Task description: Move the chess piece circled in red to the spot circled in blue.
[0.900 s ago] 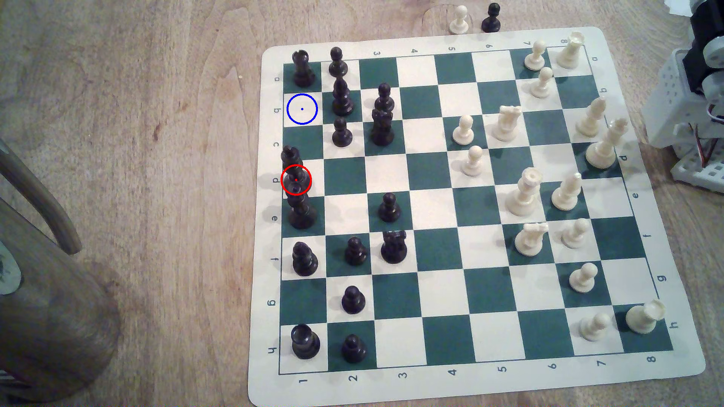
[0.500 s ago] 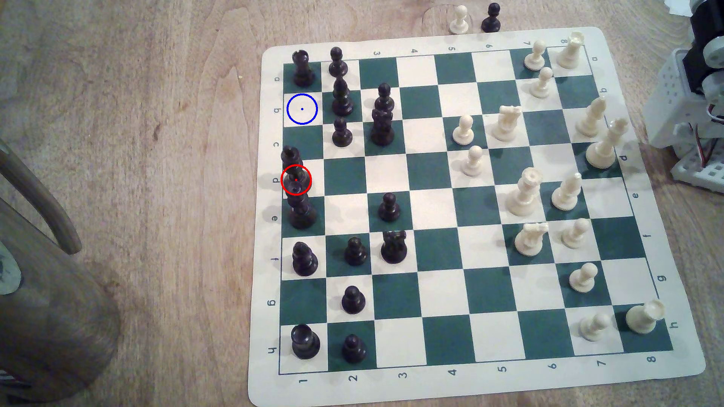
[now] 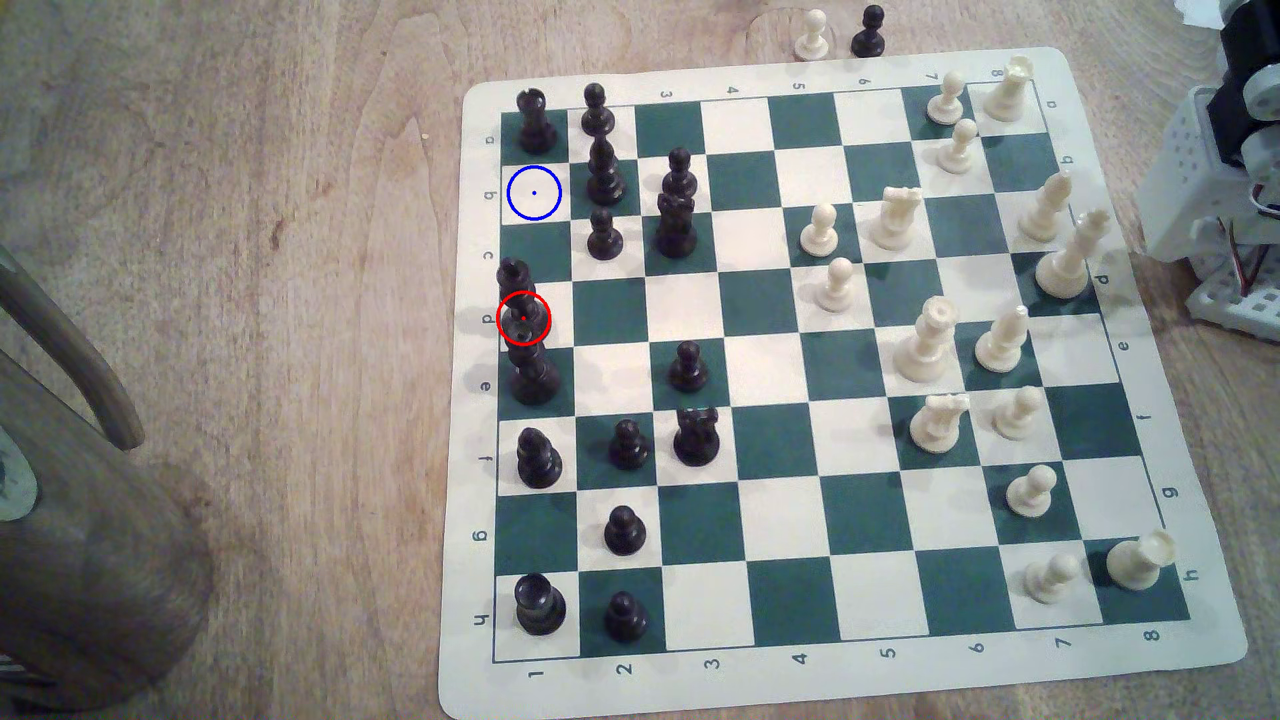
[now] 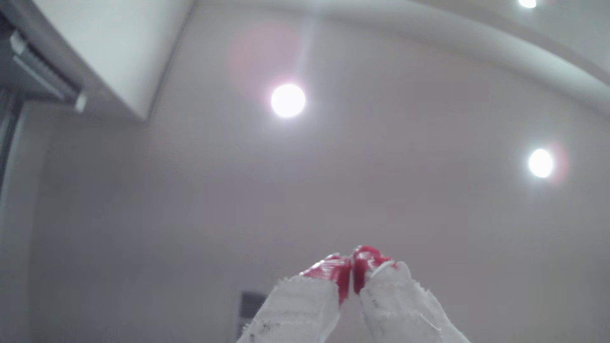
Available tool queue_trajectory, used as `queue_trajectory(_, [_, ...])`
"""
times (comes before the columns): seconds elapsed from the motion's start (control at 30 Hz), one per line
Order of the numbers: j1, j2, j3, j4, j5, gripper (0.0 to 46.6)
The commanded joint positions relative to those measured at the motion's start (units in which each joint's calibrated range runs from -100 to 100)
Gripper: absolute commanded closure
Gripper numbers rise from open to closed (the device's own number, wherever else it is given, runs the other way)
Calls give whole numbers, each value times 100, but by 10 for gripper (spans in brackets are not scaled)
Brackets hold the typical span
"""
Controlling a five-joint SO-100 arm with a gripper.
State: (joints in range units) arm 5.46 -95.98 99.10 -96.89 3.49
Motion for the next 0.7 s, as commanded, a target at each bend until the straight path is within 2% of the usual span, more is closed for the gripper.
queue_trajectory(0.0, [-597, 14, 90, 1319, -34, 465])
queue_trajectory(0.03, [-816, 14, 90, 1491, 5, 465])
queue_trajectory(0.17, [-980, 14, 90, 2720, 5, 465])
queue_trajectory(0.23, [-925, 14, 90, 3579, 142, 465])
queue_trajectory(0.3, [-925, 22, 90, 5185, 513, 465])
queue_trajectory(0.43, [-1207, 22, 90, 6438, 484, 465])
queue_trajectory(0.47, [-1199, 31, 90, 7109, 303, 465])
queue_trajectory(0.57, [-1035, 31, 90, 8158, -20, 465])
queue_trajectory(0.63, [-878, 31, 72, 8936, -435, 465])
queue_trajectory(0.67, [-870, 39, 0, 9370, -440, 465])
